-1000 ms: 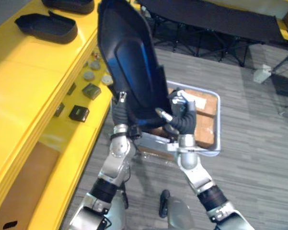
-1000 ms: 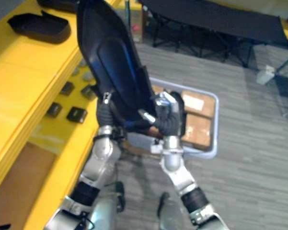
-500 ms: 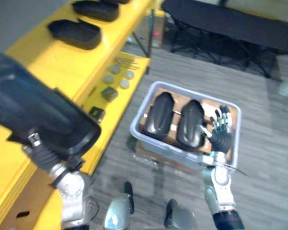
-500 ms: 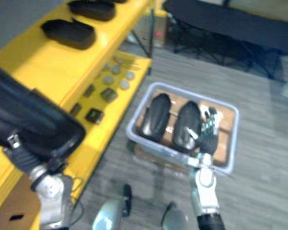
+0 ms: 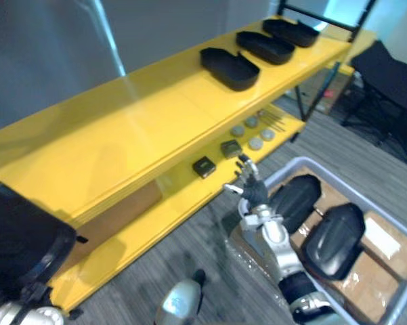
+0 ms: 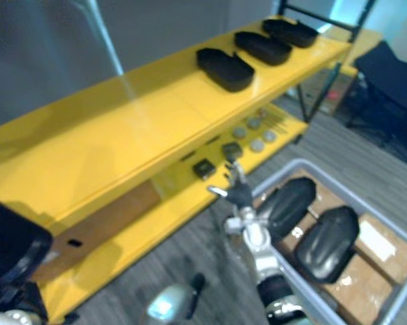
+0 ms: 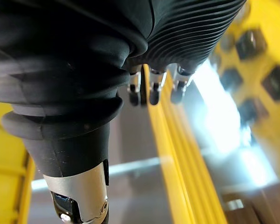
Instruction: Walk over and take plastic housings, then place them on the shelf
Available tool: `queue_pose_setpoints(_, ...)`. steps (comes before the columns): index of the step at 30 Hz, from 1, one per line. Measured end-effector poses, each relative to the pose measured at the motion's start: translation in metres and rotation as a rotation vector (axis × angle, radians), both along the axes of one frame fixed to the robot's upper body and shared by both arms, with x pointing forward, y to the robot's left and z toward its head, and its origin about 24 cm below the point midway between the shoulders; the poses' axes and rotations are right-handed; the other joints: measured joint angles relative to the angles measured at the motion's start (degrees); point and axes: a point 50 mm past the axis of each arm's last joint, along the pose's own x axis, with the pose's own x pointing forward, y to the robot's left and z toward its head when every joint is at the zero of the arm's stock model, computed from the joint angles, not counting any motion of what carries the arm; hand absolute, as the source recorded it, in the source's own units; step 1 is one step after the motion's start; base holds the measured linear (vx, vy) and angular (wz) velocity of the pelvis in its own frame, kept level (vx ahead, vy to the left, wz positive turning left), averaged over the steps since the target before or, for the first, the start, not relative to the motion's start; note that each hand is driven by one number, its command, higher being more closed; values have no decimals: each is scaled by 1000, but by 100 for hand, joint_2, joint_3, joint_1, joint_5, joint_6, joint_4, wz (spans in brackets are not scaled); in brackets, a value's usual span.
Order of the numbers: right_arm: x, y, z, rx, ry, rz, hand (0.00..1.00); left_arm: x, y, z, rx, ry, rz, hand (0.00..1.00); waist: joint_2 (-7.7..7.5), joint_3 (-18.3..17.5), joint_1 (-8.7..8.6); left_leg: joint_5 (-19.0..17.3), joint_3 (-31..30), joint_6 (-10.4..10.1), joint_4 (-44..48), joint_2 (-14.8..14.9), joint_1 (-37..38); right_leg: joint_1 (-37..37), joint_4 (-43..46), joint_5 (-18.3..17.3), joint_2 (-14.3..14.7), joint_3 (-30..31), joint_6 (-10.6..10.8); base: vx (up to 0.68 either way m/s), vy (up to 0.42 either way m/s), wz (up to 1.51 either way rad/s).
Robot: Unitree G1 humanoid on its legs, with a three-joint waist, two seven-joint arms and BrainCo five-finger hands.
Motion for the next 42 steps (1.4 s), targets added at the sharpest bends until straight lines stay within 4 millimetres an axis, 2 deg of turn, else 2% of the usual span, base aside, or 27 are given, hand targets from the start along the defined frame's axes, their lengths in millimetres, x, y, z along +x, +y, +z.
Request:
queue_pose_setpoints(3, 1, 5, -3, -53, 25, 23, 0, -6, 0, -3, -28, -8, 1, 100, -82, -113, 7, -37, 5, 23, 32, -23, -66, -31, -12, -7, -11, -22, 1, 6, 11, 3)
queue_pose_setpoints(6, 1, -4, -7, -75, 49, 9, 0, -5, -1, -2, -28, -28, -21, 100, -108, -156, -70, -120, 70, 127, 173, -87, -185, 98, -29, -4, 7, -246, 12, -6, 9, 23)
queue_pose_setpoints(8, -3, -29, -13, -74, 68, -78, 0, 7, -2, 2, -18, -68, -93, 100, -78, -151, -303, -262, 657, 285, 573, 155, -437, 475, -163, 64, 125, -910, 171, 4, -21, 131)
queue_pose_setpoints(9, -7, -43, -18, -81, 90, -133, 0, 13, -2, 5, -17, -90, -129, 100, -95, -153, -329, -278, 903, 313, 644, 231, -468, 607, -181, 70, 136, -1175, 181, 44, -2, 163)
queue_pose_setpoints(11, -16, -64, -29, -103, 133, -220, 0, 18, -2, 6, -24, -107, -181, 100, -190, -195, -258, -266, 976, 344, 503, 129, -470, 681, -66, 58, 2, -1347, 157, 96, 52, 95)
queue_pose_setpoints(12, -17, -66, -30, -103, 137, -232, 0, 18, -2, 6, -25, -107, -192, 100, -207, -205, -225, -259, 973, 353, 421, 69, -453, 647, 32, 55, -77, -1317, 145, 98, 94, 53)
queue_pose_setpoints(13, -18, -67, -30, -103, 136, -238, 0, 20, -3, 6, -22, -103, -209, 100, -210, -208, -227, -254, 935, 359, 368, 20, -450, 630, 115, 70, -124, -1259, 107, 70, 103, 62)
queue_pose_setpoints(16, -31, -72, -31, -112, 118, -264, 0, 39, -8, 14, 14, -112, -315, 100, -224, -204, -291, -25, 577, 420, -59, -149, -310, 348, 746, 217, -216, -408, -121, 54, 112, 71)
queue_pose_setpoints(17, -39, -76, -31, -96, 106, -287, 0, 48, -10, 19, 39, -118, -358, 100, -219, -201, -405, 169, 345, 437, -355, -169, -222, 122, 1116, 129, -159, 141, -276, 10, 10, 97)
queue_pose_setpoints(18, -48, -81, -30, -89, 84, -313, 0, 58, -12, 25, 62, -135, -407, 100, -215, -188, -569, 373, 81, 445, -664, -182, -174, -121, 1334, -150, -10, 649, -404, -9, -31, 101)
queue_pose_setpoints(20, -55, -88, -26, -104, 46, -341, 0, 71, -17, 34, 102, -155, -462, 100, -249, -97, -757, 560, -49, 423, -976, -178, -170, -473, 1377, -455, 151, 1074, -447, -48, -88, 71)
queue_pose_setpoints(21, -54, -91, -20, -114, 6, -355, 0, 79, -19, 40, 134, -169, -489, 100, -337, 26, -816, 703, -44, 339, -1079, -187, -193, -655, 1192, -461, 167, 1202, -478, -80, -109, 34)
queue_pose_setpoints(23, -47, -93, -9, -134, -57, -359, 0, 87, -20, 49, 164, -195, -511, 100, -454, 183, -833, 822, 96, 271, -1090, -220, -337, -838, 856, -532, 166, 1219, -388, -99, -118, -1)
queue_pose_setpoints(24, -41, -95, -1, -151, -90, -357, 0, 91, -22, 51, 169, -209, -525, 100, -466, 240, -840, 890, 142, 206, -1112, -189, -442, -854, 635, -581, 223, 1278, -170, -109, -160, -23)
queue_pose_setpoints(25, -33, -98, 9, -163, -131, -357, 0, 94, -25, 51, 157, -221, -528, 100, -342, 324, -843, 997, 176, 149, -1221, -39, -488, -912, 422, -446, 360, 1328, -63, -114, -182, -32)
queue_pose_setpoints(26, -30, -102, 15, -164, -156, -375, 0, 95, -26, 50, 152, -225, -531, 100, -260, 397, -856, 1098, 203, 106, -1356, 69, -455, -924, 332, -394, 468, 1348, -116, -84, -147, -29)
queue_pose_setpoints(29, -27, -112, 22, -153, -179, -436, 0, 95, -27, 50, 148, -226, -530, 100, -264, 455, -872, 1200, 253, 52, -1458, 200, -374, -928, 328, -395, 546, 1406, -142, -23, -129, -11)
queue_pose_setpoints(31, -27, -115, 29, -145, -208, -455, 0, 95, -27, 50, 147, -228, -528, 100, -244, 523, -885, 1199, 284, 51, -1463, 214, -356, -935, 345, -406, 546, 1450, -160, 24, -58, -10)
queue_pose_setpoints(34, -24, -117, 42, -132, -265, -467, 0, 95, -27, 50, 145, -232, -524, 100, -174, 706, -999, 1199, 346, 52, -1465, 216, -348, -1008, 460, -434, 504, 1497, -202, 6, -6, -10)
queue_pose_setpoints(40, -26, -128, 43, -132, -265, -511, 0, 97, -28, 52, 146, -250, -517, 100, -53, 819, -1111, 1100, 431, 124, -1441, 91, -262, -986, 601, -560, 326, 1486, -157, -3, 13, -2)
queue_pose_setpoints(42, -31, -131, 36, -128, -240, -530, 0, 94, -28, 52, 164, -226, -504, 100, -83, 843, -1127, 867, 425, 165, -1087, -51, -302, -847, 630, -717, 197, 1421, -203, 29, 30, 15)
